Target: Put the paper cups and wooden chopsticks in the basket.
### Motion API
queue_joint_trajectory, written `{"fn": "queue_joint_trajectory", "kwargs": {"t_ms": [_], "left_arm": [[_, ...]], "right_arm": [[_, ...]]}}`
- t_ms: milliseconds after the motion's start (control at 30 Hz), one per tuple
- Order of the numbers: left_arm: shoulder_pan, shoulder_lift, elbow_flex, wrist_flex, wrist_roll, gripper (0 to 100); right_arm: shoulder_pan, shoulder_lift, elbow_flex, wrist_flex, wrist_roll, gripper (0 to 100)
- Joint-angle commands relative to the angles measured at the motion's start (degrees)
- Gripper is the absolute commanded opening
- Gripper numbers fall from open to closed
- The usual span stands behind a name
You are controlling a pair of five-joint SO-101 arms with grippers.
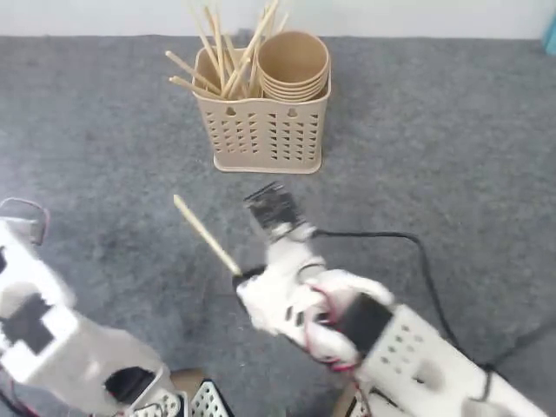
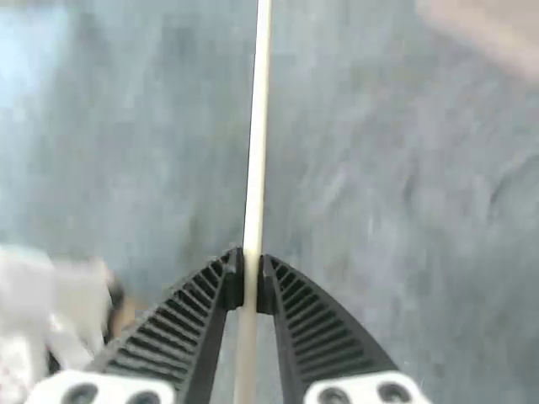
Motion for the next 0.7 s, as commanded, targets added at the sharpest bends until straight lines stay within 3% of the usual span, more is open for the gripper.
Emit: {"fn": "queue_joint_trajectory", "kwargs": {"t_ms": [0,167,367,667], "left_arm": [[4.3,-14.4,10.0,-8.2,-6.9,1],[8.2,-25.8,20.4,-13.4,-8.5,1],[13.4,-34.5,28.3,-16.9,-16.8,1],[18.0,-47.4,40.0,-24.6,-22.9,1]], "right_arm": [[4.6,-7.1,-1.7,-8.9,0.6,0.7],[10.2,-8.1,-1.7,-30.6,0.8,0.7],[14.1,-3.3,-1.7,-58.5,10.9,0.7],[17.8,14.3,-3.9,-88.4,13.7,0.7]]}}
